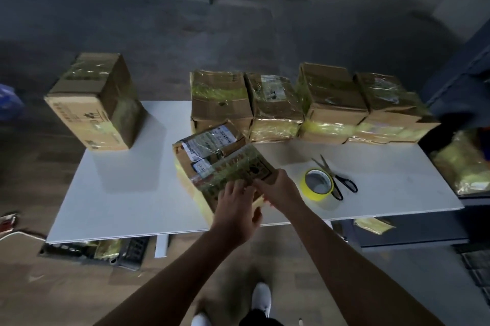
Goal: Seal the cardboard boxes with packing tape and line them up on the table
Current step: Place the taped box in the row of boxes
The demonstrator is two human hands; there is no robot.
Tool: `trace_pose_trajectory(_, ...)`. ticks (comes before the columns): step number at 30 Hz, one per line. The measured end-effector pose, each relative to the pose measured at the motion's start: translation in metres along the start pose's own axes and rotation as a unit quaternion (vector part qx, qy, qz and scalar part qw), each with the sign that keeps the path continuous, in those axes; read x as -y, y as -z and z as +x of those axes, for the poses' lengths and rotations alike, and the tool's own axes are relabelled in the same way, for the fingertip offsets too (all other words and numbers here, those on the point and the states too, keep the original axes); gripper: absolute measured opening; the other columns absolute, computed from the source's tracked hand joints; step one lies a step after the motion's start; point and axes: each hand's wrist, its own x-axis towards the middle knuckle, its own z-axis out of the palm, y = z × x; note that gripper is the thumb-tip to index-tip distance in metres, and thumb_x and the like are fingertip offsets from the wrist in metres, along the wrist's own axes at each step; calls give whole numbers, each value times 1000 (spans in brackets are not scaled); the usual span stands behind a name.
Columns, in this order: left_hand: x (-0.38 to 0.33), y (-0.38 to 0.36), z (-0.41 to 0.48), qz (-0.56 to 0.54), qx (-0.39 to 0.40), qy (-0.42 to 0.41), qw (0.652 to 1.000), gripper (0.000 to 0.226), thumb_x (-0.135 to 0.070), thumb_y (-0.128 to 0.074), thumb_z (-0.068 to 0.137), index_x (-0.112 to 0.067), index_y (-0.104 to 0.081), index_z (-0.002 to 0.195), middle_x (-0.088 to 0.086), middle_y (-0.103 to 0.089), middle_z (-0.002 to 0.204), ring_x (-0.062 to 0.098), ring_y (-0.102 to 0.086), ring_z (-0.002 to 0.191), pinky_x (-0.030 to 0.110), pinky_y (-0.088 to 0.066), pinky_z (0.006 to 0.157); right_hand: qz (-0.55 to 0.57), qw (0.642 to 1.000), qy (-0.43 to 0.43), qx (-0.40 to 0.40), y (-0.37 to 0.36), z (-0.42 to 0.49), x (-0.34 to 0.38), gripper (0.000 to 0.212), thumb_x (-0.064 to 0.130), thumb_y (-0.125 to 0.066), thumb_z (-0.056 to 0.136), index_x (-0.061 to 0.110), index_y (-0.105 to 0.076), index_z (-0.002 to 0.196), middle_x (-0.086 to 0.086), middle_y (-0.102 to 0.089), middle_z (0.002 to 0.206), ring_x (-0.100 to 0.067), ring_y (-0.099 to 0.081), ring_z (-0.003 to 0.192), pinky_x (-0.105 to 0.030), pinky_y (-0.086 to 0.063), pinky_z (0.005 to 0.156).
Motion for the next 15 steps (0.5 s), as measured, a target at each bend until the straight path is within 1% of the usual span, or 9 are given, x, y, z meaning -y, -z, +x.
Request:
trace_pose_trajectory(2, -10, 5, 1, -32, 23, -24, 999, 50, -25, -69, 74, -13, -61, 122, 9, -61, 114, 27, -53, 105, 35, -43, 85, 1, 1000, 7, 20, 13, 7, 5, 60, 44, -72, 72, 8, -52, 116, -13, -68, 97, -33, -67, 85, -48, -57, 76)
trace_pose_trajectory(4, -20, 10, 6, -40, 36, -64, 996, 50, -22, -60, 81, -12, -56, 130, 8, -65, 116, 25, -55, 107, 33, -44, 88, -13, 998, 27, 58, 33, 16, 10, 43, 28, -70, 82, 8, -54, 116, -12, -66, 97, -27, -65, 79, -42, -56, 69)
trace_pose_trajectory(7, -24, 14, 21, -23, 32, -103, 994, 42, -24, -50, 82, -12, -63, 120, 7, -70, 106, 26, -64, 94, 37, -54, 79, -57, 988, 67, 130, 66, 32, 17, 41, 16, -63, 89, 10, -49, 127, -8, -59, 105, -20, -59, 83, -31, -52, 61)
trace_pose_trajectory(8, -21, 13, 28, -1, 32, -101, 994, 42, -28, -45, 82, -13, -66, 115, 5, -69, 110, 27, -64, 96, 38, -54, 79, -72, 984, 78, 144, 72, 40, 21, 44, 15, -61, 90, 12, -47, 131, -7, -58, 108, -20, -59, 86, -29, -50, 61)
trace_pose_trajectory(9, -14, 12, 34, 30, 42, -98, 994, 45, -31, -39, 85, -13, -66, 116, 5, -66, 118, 28, -63, 103, 40, -53, 85, -87, 981, 89, 147, 77, 49, 23, 49, 16, -61, 90, 15, -45, 136, -7, -58, 111, -21, -59, 90, -28, -48, 62)
trace_pose_trajectory(10, -6, 11, 38, 61, 65, -92, 992, 49, -35, -35, 89, -14, -63, 123, 5, -61, 129, 29, -59, 116, 44, -48, 95, -107, 978, 100, 145, 79, 58, 23, 53, 16, -61, 90, 16, -42, 139, -6, -58, 117, -23, -59, 97, -27, -48, 66)
trace_pose_trajectory(12, 16, 11, 43, 116, 105, -67, 986, 58, -45, -20, 98, -16, -46, 140, 4, -44, 148, 27, -37, 139, 50, -28, 114, -153, 971, 121, 138, 81, 76, 23, 59, 20, -62, 89, 18, -40, 143, -7, -55, 133, -25, -56, 114, -30, -47, 84)
trace_pose_trajectory(13, 26, 14, 44, 133, 115, -42, 984, 67, -52, -4, 97, -19, -35, 148, 2, -31, 156, 24, -22, 146, 49, -16, 117, -166, 968, 128, 141, 81, 85, 23, 61, 22, -63, 89, 20, -39, 144, -7, -54, 137, -25, -54, 118, -32, -46, 91)
trace_pose_trajectory(15, 39, 19, 45, 150, 134, 4, 980, 91, -58, 33, 80, -27, -9, 154, -6, -2, 161, 18, 6, 148, 44, -1, 120, -184, 961, 137, 154, 79, 99, 25, 63, 24, -63, 88, 23, -37, 146, -7, -52, 140, -24, -53, 121, -33, -44, 95)
